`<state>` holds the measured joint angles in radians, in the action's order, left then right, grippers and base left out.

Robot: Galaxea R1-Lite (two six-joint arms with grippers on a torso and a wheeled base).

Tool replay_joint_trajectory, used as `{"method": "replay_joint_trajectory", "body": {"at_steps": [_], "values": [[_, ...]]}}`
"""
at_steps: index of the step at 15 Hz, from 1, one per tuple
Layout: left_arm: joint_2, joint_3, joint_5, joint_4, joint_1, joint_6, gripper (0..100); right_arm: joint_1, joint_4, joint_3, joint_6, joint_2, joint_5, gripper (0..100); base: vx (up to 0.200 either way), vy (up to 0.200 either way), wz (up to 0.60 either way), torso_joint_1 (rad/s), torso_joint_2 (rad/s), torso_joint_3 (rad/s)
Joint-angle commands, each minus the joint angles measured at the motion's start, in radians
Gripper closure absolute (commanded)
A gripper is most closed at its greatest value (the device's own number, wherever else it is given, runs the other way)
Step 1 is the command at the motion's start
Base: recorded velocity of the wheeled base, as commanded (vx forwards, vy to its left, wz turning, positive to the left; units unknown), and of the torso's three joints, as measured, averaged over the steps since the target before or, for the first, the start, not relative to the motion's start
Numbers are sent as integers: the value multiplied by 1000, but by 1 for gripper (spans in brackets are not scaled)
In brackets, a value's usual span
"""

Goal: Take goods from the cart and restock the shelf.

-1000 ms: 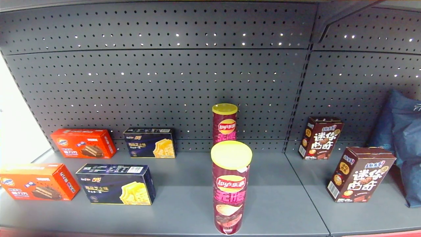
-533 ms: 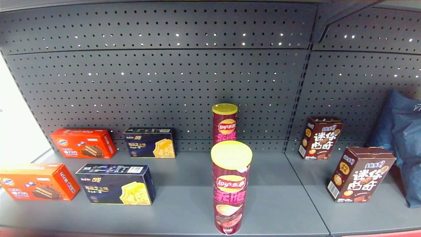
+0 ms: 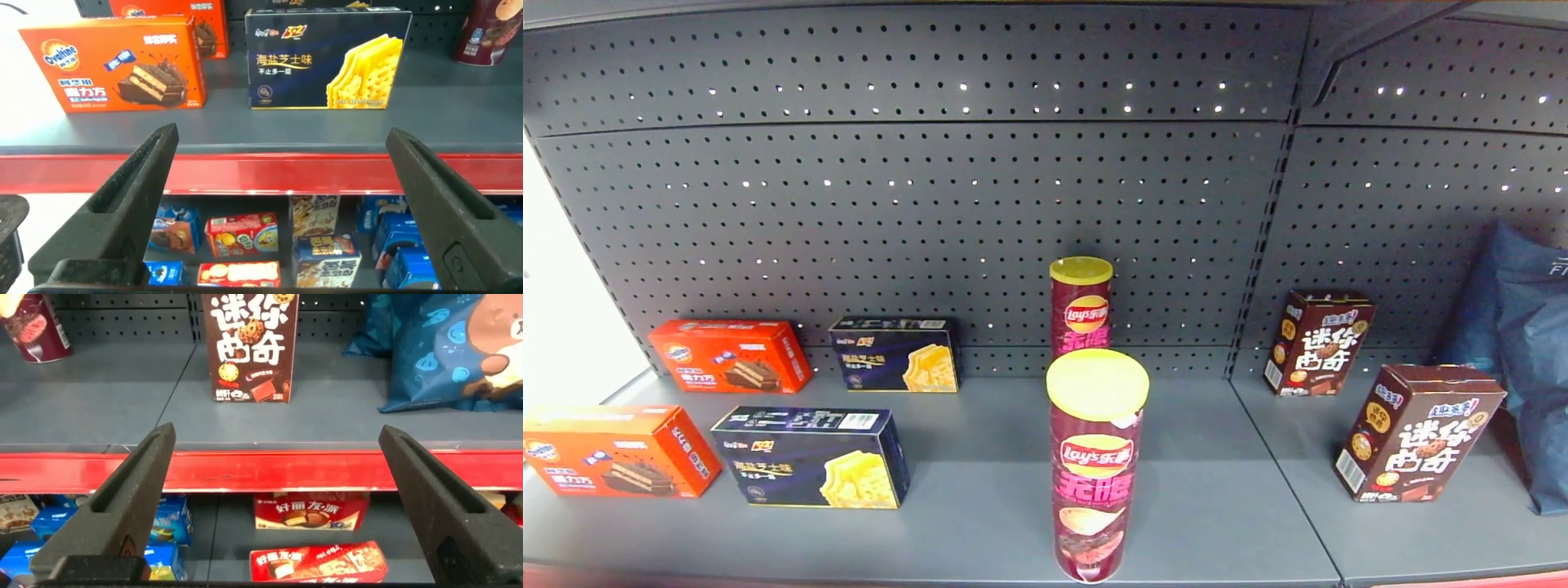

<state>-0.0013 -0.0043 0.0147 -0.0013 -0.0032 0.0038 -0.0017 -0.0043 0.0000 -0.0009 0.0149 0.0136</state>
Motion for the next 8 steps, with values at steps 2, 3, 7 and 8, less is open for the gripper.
{"method": "replay_joint_trajectory", "body": {"at_steps": [2, 3, 7, 8], "values": [[1, 0, 1, 0, 0, -1, 0, 0, 0, 0, -2, -7, 0, 0, 0, 0, 0, 0, 0, 0], [1, 0, 1, 0, 0, 1, 0, 0, 0, 0, -2, -7, 0, 0, 0, 0, 0, 0, 0, 0], [1, 0, 1, 0, 0, -1, 0, 0, 0, 0, -4, -7, 0, 0, 0, 0, 0, 0, 0, 0], [1, 0, 1, 0, 0, -1, 0, -1, 0, 0, -2, -7, -1, 0, 0, 0, 0, 0, 0, 0]]}}
